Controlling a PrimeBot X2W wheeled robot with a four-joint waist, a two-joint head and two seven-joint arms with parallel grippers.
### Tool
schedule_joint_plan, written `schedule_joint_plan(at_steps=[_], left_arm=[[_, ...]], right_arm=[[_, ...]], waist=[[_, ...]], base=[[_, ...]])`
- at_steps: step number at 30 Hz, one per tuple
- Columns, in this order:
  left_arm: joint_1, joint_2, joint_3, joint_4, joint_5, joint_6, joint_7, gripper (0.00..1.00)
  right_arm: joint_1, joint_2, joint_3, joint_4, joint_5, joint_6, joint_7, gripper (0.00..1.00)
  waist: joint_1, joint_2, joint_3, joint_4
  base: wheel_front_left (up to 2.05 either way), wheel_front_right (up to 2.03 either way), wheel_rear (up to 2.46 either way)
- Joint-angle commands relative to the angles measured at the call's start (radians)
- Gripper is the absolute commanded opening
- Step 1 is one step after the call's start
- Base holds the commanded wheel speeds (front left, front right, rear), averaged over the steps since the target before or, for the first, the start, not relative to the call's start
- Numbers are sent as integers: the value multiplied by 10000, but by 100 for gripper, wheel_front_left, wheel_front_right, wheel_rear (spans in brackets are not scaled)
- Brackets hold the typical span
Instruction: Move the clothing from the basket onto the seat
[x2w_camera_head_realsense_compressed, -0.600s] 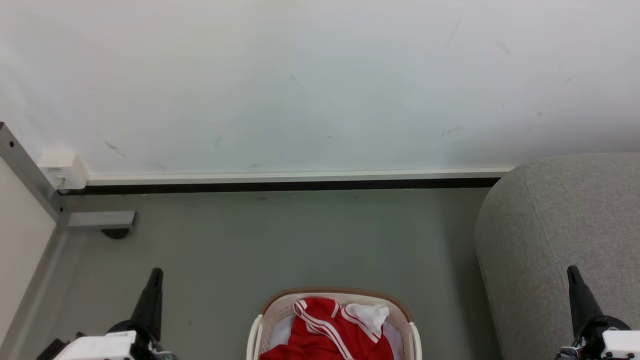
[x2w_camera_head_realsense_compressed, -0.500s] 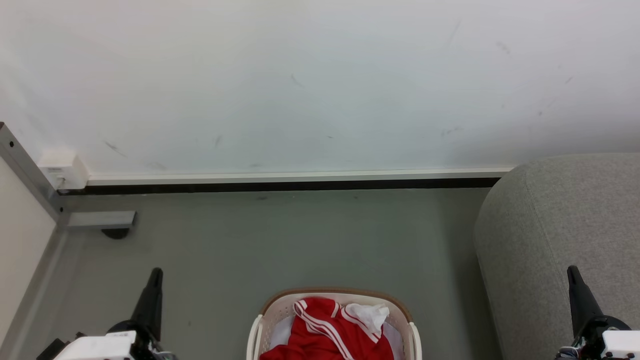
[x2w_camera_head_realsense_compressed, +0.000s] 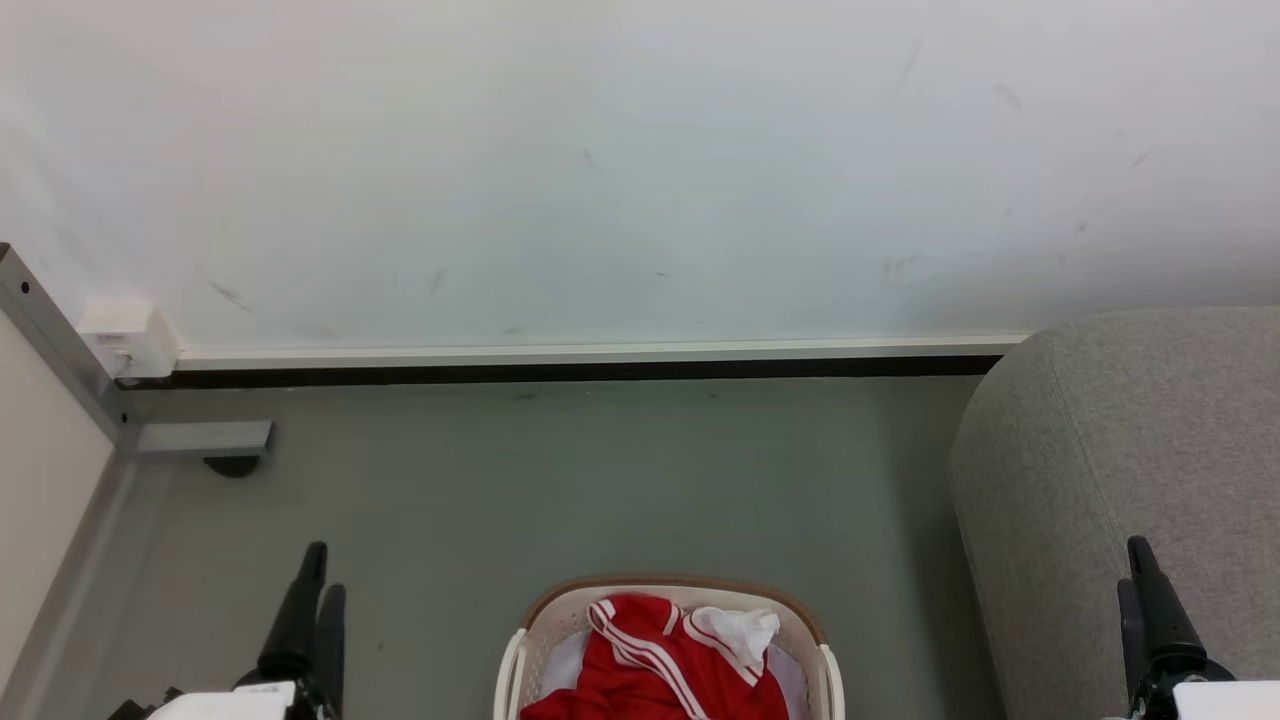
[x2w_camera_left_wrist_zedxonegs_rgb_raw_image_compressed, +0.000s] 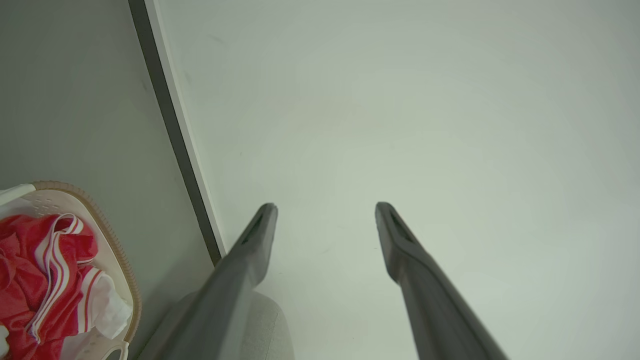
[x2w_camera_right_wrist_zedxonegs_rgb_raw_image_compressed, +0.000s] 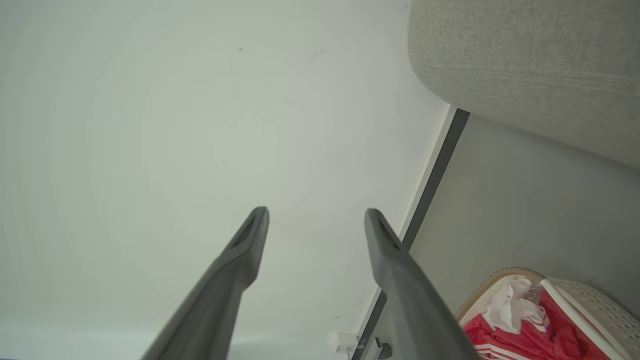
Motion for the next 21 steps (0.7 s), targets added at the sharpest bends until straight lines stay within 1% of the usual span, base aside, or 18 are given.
schedule_joint_plan(at_steps=[1, 8, 21], left_arm=[[-143, 57, -25, -192, 233, 1, -91, 100], [-114, 63, -155, -352, 1368, 186, -410, 100], [48, 73, -514, -667, 3961, 641, -941, 100]], right_arm=[[-97, -112, 27, -219, -365, -2, -116, 100], [-22, -107, 137, -494, -2032, -3, -434, 100], [146, -119, 366, -964, -5228, -5, -963, 100]], waist=[[0, 0, 1, 4], [0, 0, 4, 12], [0, 0, 20, 18]], base=[[0, 0, 0], [0, 0, 0], [0, 0, 0]])
